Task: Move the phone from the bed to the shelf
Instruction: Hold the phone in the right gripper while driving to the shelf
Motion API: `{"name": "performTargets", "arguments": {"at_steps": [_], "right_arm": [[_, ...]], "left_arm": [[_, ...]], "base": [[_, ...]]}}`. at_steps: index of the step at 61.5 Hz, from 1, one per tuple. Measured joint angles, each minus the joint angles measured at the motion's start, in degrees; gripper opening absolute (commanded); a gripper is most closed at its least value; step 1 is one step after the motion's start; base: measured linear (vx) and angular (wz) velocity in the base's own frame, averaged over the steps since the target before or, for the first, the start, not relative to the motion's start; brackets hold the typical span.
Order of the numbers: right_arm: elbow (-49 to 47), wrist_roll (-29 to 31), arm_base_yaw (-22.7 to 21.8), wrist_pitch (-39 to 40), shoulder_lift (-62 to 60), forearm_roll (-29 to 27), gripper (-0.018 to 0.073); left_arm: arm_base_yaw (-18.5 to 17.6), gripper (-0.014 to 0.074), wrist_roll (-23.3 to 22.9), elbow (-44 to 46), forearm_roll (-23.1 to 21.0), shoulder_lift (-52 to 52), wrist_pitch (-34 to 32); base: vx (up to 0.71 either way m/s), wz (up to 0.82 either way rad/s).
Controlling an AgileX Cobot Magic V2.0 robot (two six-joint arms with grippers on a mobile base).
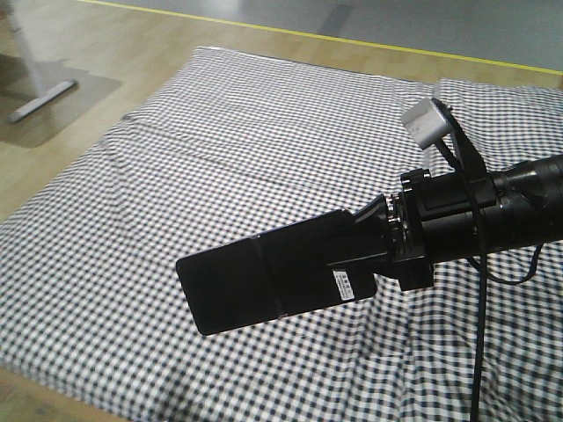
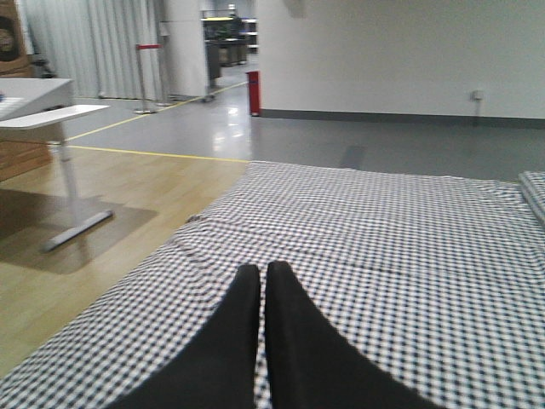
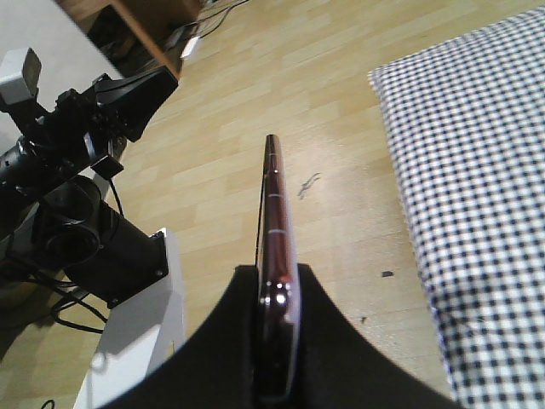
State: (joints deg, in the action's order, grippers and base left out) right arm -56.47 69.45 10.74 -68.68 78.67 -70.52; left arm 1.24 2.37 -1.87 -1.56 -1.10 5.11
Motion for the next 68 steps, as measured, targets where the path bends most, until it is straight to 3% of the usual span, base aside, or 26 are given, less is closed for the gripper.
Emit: {"name": "performTargets", "arguments": {"at_steps": [68], "right_arm": [[0.0, -0.05, 0.0, 0.0, 0.0, 0.0, -0.0002]], "left_arm": [[0.0, 0.0001, 0.0, 0.0, 0.0, 0.0, 0.0]], "base": [[-0.09, 0.56]]}}
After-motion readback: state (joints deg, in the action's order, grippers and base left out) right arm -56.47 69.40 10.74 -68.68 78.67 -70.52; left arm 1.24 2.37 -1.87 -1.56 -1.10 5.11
